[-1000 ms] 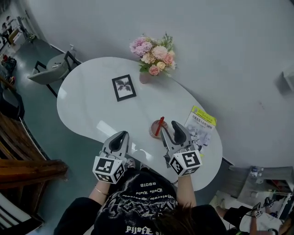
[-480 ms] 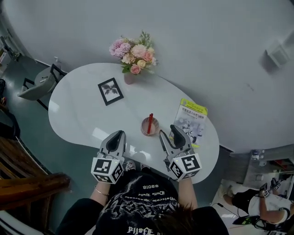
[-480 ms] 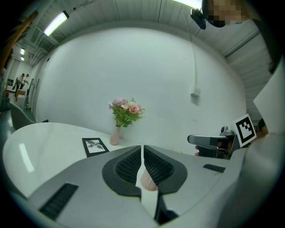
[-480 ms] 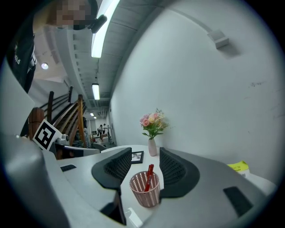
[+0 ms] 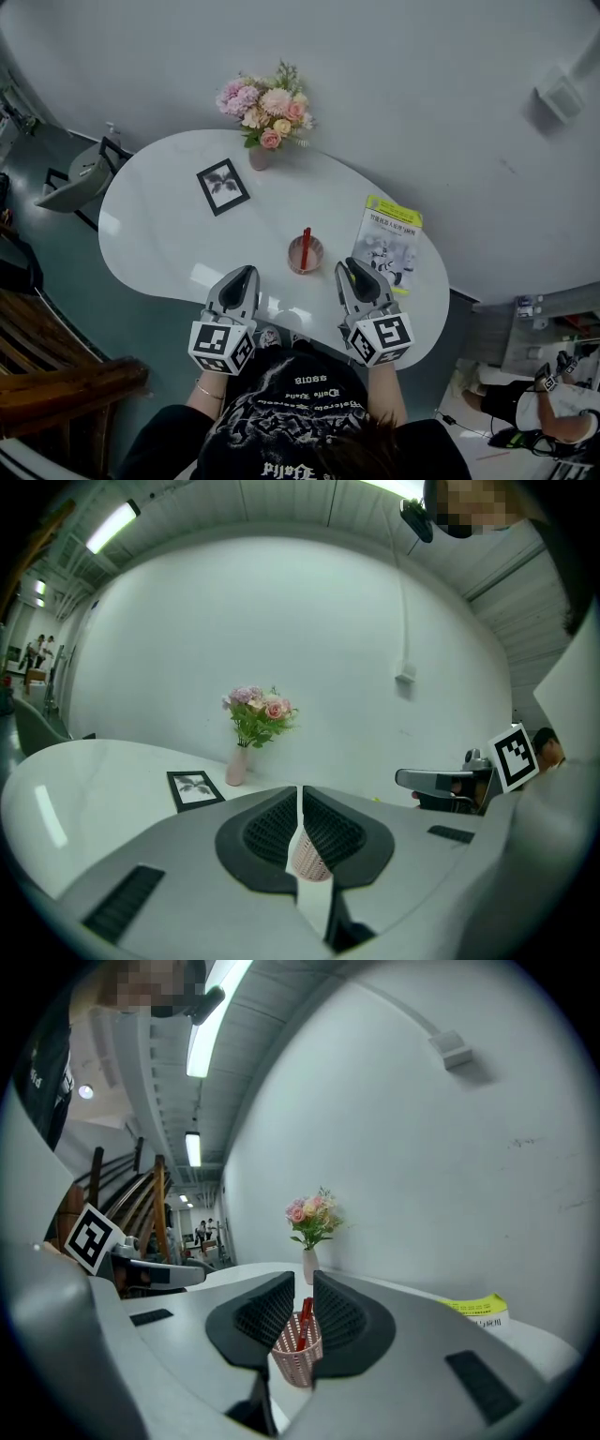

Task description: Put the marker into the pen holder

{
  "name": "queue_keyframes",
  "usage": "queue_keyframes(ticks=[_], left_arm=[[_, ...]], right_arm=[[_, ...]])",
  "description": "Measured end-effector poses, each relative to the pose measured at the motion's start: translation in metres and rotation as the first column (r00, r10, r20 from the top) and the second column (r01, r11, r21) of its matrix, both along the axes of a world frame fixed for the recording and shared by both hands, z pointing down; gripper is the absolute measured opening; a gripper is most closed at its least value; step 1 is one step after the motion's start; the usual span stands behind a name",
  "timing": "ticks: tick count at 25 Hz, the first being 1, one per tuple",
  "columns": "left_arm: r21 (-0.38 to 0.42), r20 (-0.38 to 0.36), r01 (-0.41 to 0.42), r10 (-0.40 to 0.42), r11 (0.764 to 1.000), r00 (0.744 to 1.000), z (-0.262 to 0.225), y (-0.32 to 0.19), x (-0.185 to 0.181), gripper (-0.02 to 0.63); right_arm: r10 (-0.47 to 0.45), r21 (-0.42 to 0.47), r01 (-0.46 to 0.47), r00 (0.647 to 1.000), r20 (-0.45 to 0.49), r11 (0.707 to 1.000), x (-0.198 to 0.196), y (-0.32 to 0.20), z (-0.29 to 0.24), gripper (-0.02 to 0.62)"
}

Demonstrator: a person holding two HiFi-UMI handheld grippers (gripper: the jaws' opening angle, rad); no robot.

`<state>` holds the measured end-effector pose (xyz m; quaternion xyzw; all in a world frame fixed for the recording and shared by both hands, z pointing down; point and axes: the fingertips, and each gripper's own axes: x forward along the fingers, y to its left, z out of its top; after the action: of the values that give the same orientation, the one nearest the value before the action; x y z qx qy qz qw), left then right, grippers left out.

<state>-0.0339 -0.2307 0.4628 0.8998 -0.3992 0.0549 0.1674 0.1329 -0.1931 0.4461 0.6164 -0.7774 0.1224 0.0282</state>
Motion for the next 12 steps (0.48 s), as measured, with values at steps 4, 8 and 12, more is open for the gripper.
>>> queue_keyframes(ticks=[4, 8, 12], left_arm=[[0.0, 0.005, -0.007, 0.007, 1.0, 1.0, 0.0007, 0.0019, -0.0006, 0.035], [-0.003, 0.006, -0.005, 0.005, 1.0, 1.0, 0.0018, 0.0013, -0.0011, 0.035], [-0.003, 0.008, -0.006, 0.006, 1.0, 1.0, 0.0028, 0.0001, -0.0013, 0.035]], right_arm=[[0.003, -0.004, -0.003, 1.0, -0.01, 1.0, -0.0001, 0.0006, 0.0013, 0.055], [0.022, 0.001, -0.022, 1.0, -0.007, 1.0, 0.0022, -0.001, 0.0007, 0.035], [0.023, -0.009, -0.023, 0.999, -0.023, 1.0, 0.0032, -0.0024, 0.0032, 0.028]])
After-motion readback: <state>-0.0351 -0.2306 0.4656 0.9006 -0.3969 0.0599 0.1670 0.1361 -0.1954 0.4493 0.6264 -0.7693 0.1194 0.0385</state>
